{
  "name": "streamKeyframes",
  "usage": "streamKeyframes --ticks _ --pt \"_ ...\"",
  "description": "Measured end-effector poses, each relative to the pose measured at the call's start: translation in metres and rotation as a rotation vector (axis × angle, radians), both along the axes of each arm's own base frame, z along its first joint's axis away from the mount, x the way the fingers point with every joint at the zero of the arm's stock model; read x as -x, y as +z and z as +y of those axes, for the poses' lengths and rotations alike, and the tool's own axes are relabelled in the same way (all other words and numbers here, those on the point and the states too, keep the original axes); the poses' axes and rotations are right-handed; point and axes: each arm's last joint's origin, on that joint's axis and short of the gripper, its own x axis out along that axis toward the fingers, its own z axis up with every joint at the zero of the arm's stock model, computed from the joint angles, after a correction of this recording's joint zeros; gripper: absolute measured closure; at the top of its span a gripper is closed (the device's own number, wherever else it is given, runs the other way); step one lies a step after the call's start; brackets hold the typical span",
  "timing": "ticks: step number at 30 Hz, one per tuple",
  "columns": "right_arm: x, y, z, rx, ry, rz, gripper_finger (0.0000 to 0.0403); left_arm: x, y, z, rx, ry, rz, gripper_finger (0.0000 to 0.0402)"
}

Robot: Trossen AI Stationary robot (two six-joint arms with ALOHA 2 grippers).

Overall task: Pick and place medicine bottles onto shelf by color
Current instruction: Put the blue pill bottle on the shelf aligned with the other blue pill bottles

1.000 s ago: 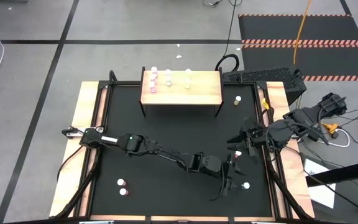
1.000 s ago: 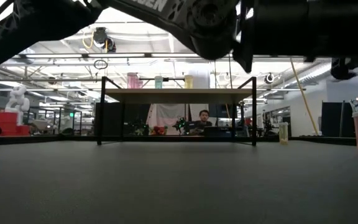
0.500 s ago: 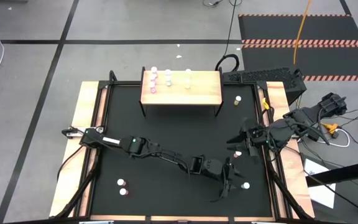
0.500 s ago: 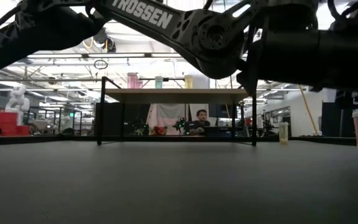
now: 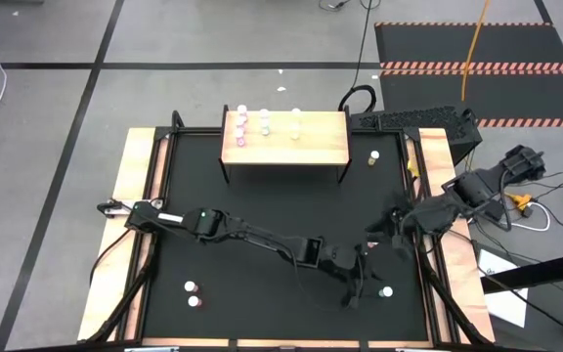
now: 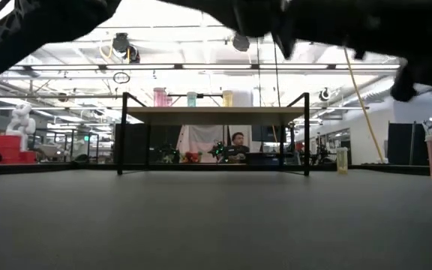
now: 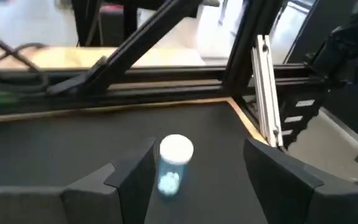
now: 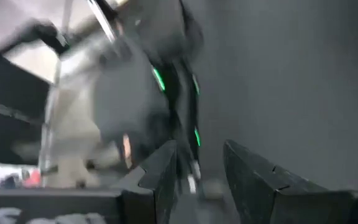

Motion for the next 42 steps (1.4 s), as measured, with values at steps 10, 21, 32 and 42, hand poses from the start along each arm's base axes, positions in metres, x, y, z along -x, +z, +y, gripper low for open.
streamKeyframes --ticks 10,21,32,42 --pt "0.01 -0.006 0.008 0.031 -0.118 0.036 0.0273 0.056 0.102 0.013 0.109 0.085 0.401 0.0161" --pt "-0.005 -0.081 0.031 0.084 -0.27 0.075 0.0273 0.142 0.163 0.012 -0.304 0.366 0.644 0.0161" --pt "-0.023 -0.095 0.066 0.187 -0.214 0.363 0.0273 0.195 0.138 0.025 -0.358 0.389 0.755 0.0161" --pt "0.013 -0.103 0.107 0.202 -0.088 0.551 0.0273 0.242 0.104 0.047 0.232 0.374 0.265 0.0161"
